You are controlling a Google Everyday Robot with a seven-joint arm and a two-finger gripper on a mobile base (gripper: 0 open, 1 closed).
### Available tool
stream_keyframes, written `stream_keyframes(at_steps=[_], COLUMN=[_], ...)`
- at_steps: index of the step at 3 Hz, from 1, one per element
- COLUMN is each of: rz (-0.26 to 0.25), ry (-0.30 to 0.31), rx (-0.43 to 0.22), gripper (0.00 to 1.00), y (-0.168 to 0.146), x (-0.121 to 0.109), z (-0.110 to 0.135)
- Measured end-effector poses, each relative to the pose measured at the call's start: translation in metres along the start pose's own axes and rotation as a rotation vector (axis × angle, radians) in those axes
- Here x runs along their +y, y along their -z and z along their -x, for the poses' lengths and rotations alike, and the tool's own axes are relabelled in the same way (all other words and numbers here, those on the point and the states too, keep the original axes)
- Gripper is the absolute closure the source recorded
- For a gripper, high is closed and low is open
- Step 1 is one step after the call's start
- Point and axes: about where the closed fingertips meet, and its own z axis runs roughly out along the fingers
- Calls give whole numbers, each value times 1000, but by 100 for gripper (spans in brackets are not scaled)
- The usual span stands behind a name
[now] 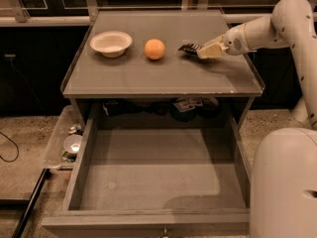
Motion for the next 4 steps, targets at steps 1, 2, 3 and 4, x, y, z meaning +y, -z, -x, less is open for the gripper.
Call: stream_keyframes(at_steps=[1,2,3,4], rz=[27,45,46,33], ry=[47,79,96,107], rx=[6,13,18,31], gripper=[100,100,100,100], y=[16,38,64,90], x=[16,31,44,63], z=[19,29,27,17])
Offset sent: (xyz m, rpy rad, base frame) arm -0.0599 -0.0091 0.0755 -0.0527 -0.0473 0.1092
